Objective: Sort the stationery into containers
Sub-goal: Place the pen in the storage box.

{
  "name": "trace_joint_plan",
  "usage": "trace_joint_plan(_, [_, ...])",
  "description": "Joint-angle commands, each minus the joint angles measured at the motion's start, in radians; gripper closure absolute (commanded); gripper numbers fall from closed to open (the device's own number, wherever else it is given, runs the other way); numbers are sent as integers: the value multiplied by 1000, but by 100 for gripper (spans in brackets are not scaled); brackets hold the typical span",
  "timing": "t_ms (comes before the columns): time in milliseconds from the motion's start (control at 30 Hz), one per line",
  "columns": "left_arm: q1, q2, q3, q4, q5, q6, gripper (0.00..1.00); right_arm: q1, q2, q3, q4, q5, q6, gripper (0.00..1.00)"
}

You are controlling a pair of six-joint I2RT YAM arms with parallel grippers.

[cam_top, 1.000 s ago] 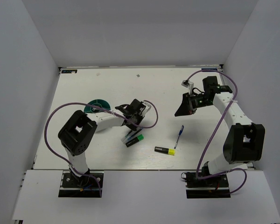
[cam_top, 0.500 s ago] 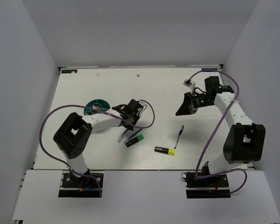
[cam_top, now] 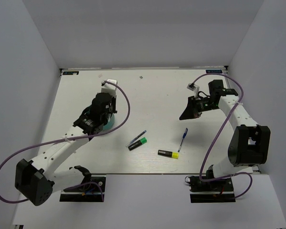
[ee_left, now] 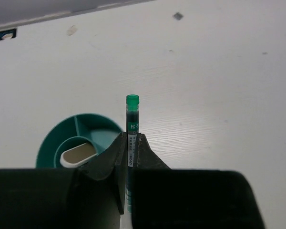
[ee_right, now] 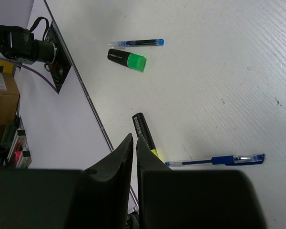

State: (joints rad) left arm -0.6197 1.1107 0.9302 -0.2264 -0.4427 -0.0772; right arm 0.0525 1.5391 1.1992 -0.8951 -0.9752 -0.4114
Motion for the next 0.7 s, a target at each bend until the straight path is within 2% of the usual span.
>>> trace_joint_plan(0, [46, 29, -59, 62, -79, 25, 100, -3, 10, -1, -10, -25, -4, 91])
trace_joint_plan(200, [75, 70, -102, 179, -119, 59, 100, -6, 15, 0, -11, -29, -13, 91])
trace_joint_plan(667, [120, 135, -122, 271, -85, 70, 100, -3, 39, -3, -28, -46, -36, 91])
